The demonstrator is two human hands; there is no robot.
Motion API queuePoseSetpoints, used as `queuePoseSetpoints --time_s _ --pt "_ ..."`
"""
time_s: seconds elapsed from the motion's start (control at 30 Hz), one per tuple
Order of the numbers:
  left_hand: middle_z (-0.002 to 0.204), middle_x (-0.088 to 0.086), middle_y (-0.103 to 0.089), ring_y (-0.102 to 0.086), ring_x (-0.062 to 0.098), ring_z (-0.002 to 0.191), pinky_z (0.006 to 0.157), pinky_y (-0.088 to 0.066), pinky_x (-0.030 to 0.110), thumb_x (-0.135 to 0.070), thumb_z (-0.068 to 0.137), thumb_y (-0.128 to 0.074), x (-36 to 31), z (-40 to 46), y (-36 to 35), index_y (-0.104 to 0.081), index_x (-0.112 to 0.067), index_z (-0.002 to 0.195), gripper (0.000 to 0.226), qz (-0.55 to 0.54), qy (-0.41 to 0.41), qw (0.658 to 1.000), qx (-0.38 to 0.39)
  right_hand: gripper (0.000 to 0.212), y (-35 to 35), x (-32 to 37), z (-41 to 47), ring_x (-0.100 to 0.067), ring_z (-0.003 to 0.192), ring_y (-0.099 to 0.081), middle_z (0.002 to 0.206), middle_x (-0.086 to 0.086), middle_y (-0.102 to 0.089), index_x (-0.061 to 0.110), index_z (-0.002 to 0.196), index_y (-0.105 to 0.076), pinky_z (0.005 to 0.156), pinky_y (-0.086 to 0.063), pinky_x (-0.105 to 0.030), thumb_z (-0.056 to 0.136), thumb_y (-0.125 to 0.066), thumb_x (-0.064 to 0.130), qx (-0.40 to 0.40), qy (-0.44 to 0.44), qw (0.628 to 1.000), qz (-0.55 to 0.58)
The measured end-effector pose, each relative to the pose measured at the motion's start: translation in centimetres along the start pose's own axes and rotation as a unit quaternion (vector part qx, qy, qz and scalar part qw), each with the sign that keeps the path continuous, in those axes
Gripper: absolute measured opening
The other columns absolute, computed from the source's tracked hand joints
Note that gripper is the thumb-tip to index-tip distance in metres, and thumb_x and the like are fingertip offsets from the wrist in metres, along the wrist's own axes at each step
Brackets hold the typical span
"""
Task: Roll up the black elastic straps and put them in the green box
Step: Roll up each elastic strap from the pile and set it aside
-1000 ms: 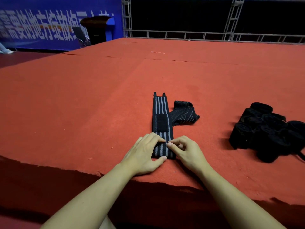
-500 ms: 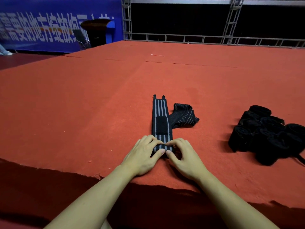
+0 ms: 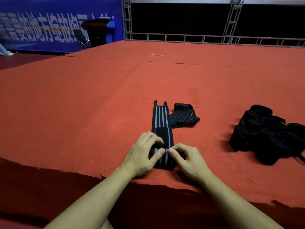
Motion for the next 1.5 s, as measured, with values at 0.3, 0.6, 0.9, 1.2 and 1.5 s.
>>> queuePoseSetpoints --time_s 0.3,0.6,0.9,1.2,1.5 --pt "0.153 -0.020 -0.043 -0.036 -0.003 0.143 0.119 -0.032 0.042 -0.065 0.100 -0.026 2.3 0.9 -1.7 -0.051 -0.033 0.146 0.062 -0.045 0.095 0.990 0.090 0.032 -0.5 -0.8 0.8 0.003 0.147 -0.030 0.151 0.020 -0.050 0.029 0.095 -0.069 0.119 -0.022 -0.029 0.098 -0.049 0.054 -0.013 0.064 0.994 -0.087" --pt "0.112 -0.020 -0.052 -0.052 0.004 0.115 0.100 -0.042 0.031 -0.062 0.097 -0.033 2.4 0.4 -1.6 -0.070 -0.031 0.118 0.053 -0.045 0.107 0.990 0.083 0.007 -0.5 -0.9 1.0 -0.001 0.106 -0.064 0.104 0.020 -0.069 0.033 0.105 -0.061 0.095 -0.051 -0.034 0.100 -0.061 0.038 -0.016 -0.011 0.999 -0.030" --pt "0.108 -0.028 -0.056 -0.050 -0.001 0.106 0.094 -0.039 0.019 -0.048 0.095 -0.045 1.1 0.3 -0.5 -0.061 -0.031 0.123 0.036 -0.031 0.075 0.996 0.046 0.022 0.1 -1.9 1.7 -0.008 0.067 -0.066 0.079 0.000 -0.074 0.025 0.088 -0.063 0.065 -0.056 -0.040 0.086 -0.082 0.036 -0.060 -0.111 0.987 0.100" --pt "0.125 -0.022 -0.043 -0.050 0.002 0.112 0.100 -0.046 0.028 -0.061 0.081 -0.073 0.2 -0.1 -1.2 -0.043 -0.043 0.134 0.064 0.021 0.031 0.994 0.106 0.029 0.1 -2.9 3.7 0.000 0.048 -0.054 0.064 0.005 -0.066 0.011 0.085 -0.068 0.049 -0.044 -0.018 0.082 -0.086 0.034 -0.056 -0.197 0.971 0.127" --pt "0.121 -0.022 -0.045 -0.057 0.000 0.112 0.093 -0.041 0.012 -0.049 0.084 -0.079 0.9 0.3 -0.5 -0.063 -0.038 0.123 0.044 -0.063 0.087 0.993 0.058 0.012 0.4 -1.5 1.9 -0.002 0.098 -0.068 0.102 0.012 -0.075 0.025 0.100 -0.074 0.091 -0.051 -0.025 0.099 -0.066 0.035 -0.071 -0.087 0.986 0.125"
Point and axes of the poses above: each hand's wrist, its own z-axis towards the middle knuckle, its own y-axis out of the back of the hand, x = y × z, the point moved 6 cm from there along z, towards the middle knuckle
